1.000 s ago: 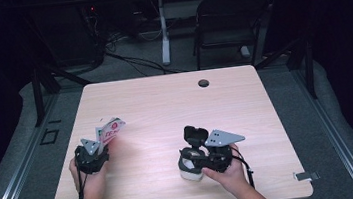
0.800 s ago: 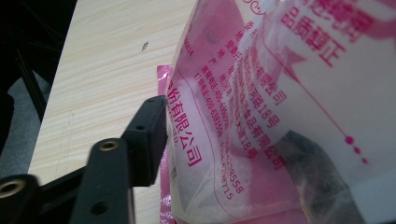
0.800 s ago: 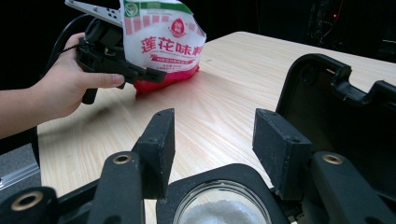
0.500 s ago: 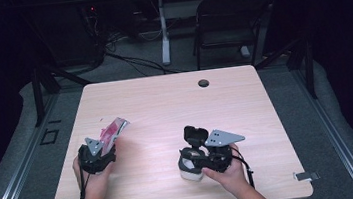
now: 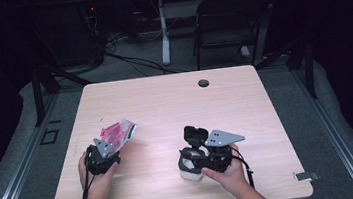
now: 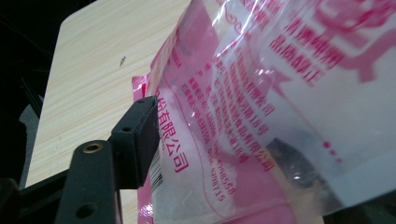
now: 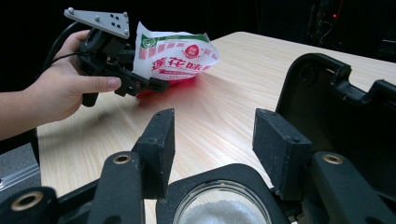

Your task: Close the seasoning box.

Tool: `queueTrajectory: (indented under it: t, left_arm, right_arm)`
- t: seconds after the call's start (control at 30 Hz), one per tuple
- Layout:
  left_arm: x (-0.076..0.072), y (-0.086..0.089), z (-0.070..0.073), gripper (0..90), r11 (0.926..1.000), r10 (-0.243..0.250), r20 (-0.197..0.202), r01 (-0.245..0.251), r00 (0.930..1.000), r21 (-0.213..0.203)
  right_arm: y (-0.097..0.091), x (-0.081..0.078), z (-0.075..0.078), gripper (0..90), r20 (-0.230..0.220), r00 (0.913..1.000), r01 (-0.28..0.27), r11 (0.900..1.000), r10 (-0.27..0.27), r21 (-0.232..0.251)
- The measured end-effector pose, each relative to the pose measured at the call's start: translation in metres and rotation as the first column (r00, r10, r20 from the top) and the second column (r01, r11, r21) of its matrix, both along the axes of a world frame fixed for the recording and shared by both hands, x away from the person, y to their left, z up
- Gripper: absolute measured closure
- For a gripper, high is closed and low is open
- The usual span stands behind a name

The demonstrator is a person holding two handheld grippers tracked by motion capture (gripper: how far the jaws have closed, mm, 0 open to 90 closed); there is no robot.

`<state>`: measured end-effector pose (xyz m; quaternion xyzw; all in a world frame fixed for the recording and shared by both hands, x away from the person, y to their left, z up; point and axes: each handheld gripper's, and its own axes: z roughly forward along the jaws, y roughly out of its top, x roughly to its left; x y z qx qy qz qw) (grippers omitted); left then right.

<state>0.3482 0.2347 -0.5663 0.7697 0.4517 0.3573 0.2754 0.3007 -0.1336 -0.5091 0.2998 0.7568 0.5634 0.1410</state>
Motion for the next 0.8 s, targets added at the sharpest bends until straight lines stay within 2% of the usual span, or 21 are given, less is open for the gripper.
queueTrajectory:
  t: [0.2, 0.23, 0.4, 0.47, 0.8]
  left_arm:
    - [-0.003, -0.003, 0.004, 37.5, 0.9989, -0.035, 0.001, 0.035, 0.9994, -0.032]
    - [-0.003, -0.004, 0.004, 37.5, 0.9982, -0.038, 0.003, 0.038, 0.9993, -0.047]
    - [-0.007, -0.007, 0.009, 37.4, 0.9938, -0.069, 0.009, 0.07, 0.9976, -0.087]
    - [-0.009, -0.009, 0.011, 37.2, 0.9897, -0.089, 0.016, 0.091, 0.9959, -0.111]
    - [-0.014, -0.025, 0.015, 37.1, 0.9808, -0.155, 0.028, 0.157, 0.9875, -0.115]
  right_arm:
    - [0.0, 0.0, 0.0, 48.9, -0.003, 1.0, 0.0, 1.0, 0.0, -0.001]
    - [0.0, 0.0, 0.0, 48.8, -0.003, 1.0, 0.0, 1.0, 0.0, 0.001]
    - [0.0, 0.0, 0.0, 48.9, -0.003, 1.0, 0.003, 1.0, -0.003, 0.0]
    - [-0.001, 0.0, 0.0, 48.9, -0.007, 1.0, 0.003, 1.0, -0.003, 0.0]
    - [-0.002, 0.0, 0.0, 48.9, 0.001, 1.0, 0.005, 1.0, -0.005, 0.004]
